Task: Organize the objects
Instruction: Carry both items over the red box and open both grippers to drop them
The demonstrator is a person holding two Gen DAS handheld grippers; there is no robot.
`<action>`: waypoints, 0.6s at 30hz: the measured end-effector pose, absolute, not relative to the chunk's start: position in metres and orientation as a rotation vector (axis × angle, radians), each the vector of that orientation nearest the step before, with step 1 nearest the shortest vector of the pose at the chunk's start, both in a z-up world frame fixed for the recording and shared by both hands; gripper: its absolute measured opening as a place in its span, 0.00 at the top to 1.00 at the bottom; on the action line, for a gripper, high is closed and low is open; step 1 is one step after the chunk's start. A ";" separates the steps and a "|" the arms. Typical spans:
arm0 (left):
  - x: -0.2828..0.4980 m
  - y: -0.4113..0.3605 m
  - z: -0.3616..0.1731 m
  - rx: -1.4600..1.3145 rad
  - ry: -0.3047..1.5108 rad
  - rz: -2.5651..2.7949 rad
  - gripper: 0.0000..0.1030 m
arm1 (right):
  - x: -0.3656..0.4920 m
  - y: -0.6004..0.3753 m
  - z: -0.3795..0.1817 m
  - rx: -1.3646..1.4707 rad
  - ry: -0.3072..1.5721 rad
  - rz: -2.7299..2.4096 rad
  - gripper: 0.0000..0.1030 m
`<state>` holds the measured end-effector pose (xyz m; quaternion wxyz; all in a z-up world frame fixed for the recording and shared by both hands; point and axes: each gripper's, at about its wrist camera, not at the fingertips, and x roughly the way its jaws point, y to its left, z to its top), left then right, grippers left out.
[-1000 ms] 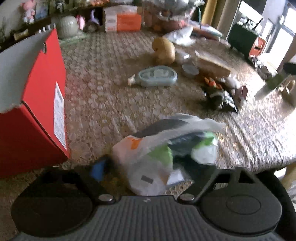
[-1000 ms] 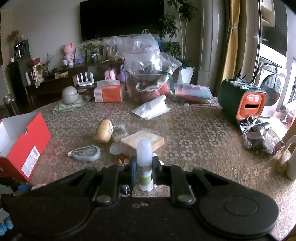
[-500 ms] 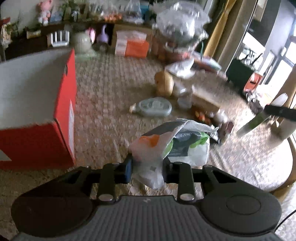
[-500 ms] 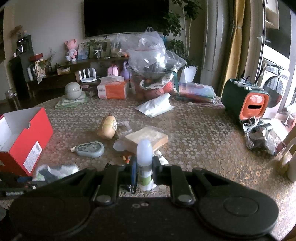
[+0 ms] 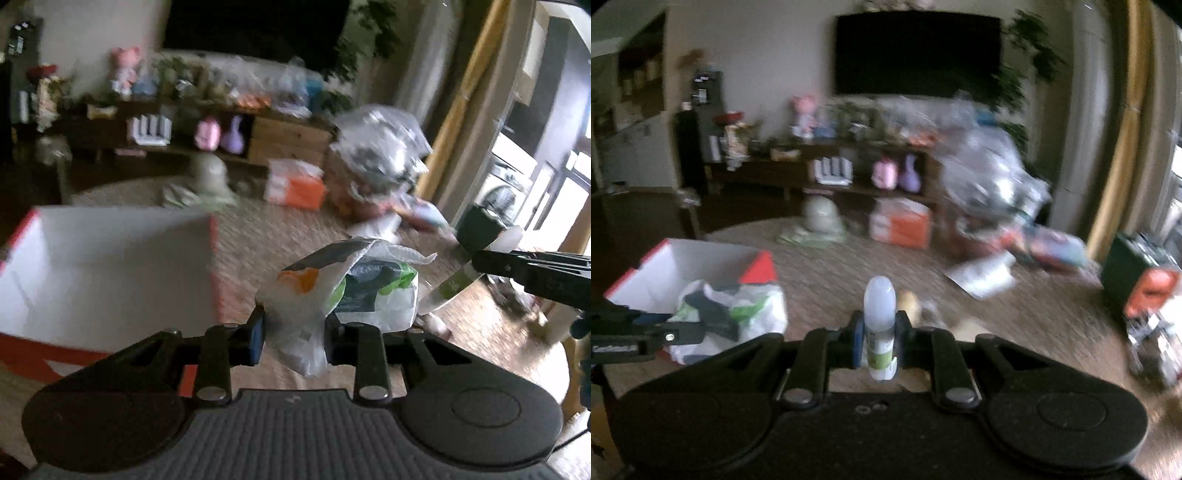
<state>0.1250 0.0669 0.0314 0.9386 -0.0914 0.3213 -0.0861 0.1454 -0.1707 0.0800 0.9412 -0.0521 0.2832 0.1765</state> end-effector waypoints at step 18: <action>0.164 0.200 0.015 -0.083 0.718 0.125 0.71 | 0.188 0.032 0.061 -0.276 0.549 0.599 0.84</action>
